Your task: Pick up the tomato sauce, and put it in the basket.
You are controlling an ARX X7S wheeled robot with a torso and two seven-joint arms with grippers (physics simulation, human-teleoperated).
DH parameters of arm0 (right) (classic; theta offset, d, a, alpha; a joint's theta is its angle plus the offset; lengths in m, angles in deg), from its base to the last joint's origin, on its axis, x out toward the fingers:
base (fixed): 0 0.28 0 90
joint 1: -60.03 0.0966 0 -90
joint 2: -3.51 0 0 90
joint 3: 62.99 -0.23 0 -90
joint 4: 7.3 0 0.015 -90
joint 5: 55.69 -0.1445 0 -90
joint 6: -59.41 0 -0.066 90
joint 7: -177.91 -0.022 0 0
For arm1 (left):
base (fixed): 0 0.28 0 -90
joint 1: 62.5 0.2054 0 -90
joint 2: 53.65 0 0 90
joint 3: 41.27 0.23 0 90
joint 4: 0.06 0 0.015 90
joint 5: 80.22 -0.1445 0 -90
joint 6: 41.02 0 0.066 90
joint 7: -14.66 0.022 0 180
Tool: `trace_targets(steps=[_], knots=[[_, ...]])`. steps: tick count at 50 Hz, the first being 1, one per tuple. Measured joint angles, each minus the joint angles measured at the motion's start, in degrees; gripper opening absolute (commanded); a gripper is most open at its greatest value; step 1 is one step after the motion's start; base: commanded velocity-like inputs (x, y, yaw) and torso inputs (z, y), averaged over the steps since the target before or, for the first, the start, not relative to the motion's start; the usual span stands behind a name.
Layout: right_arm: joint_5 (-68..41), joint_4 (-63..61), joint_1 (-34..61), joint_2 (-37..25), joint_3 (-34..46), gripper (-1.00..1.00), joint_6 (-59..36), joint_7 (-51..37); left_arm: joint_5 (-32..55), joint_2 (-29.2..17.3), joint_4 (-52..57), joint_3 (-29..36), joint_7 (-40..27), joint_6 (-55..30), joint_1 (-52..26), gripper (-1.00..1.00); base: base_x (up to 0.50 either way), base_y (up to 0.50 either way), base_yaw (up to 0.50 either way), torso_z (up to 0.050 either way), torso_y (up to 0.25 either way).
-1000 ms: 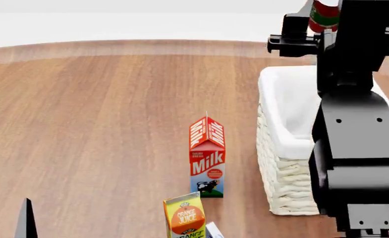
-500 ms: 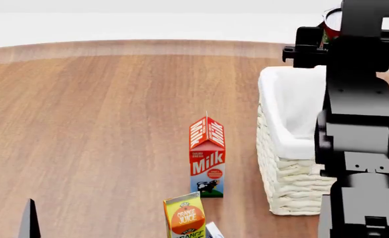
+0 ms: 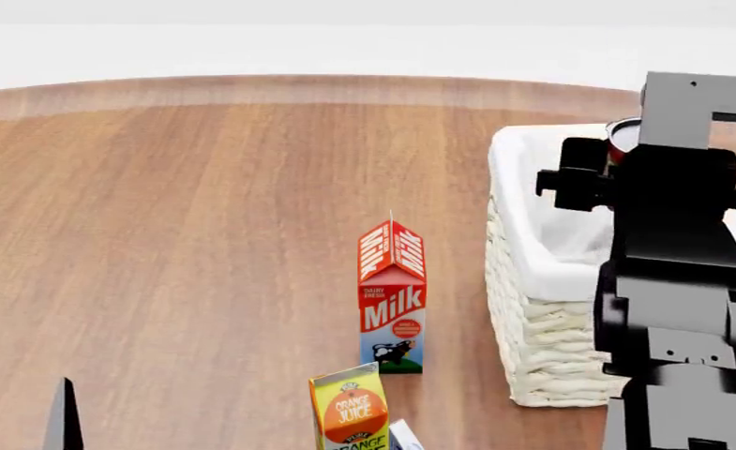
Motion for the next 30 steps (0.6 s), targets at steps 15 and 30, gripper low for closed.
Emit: trace_targets(steps=[15,30], knots=[[0.99,0.0,-3.68,0.01,-2.3,-1.0,0.34,0.41,0.18,-0.29,-0.7,0.43,-0.3,0.21,-0.31,1.0,0.0,0.0,0.0,0.0,0.0],[1.81,-0.01,-5.35,0.13,-3.59,1.0,0.39,0.8,0.21,-0.59,-0.97,0.89,-0.68,0.31,-0.45,1.0,0.0,0.0,0.0,0.0,0.001]])
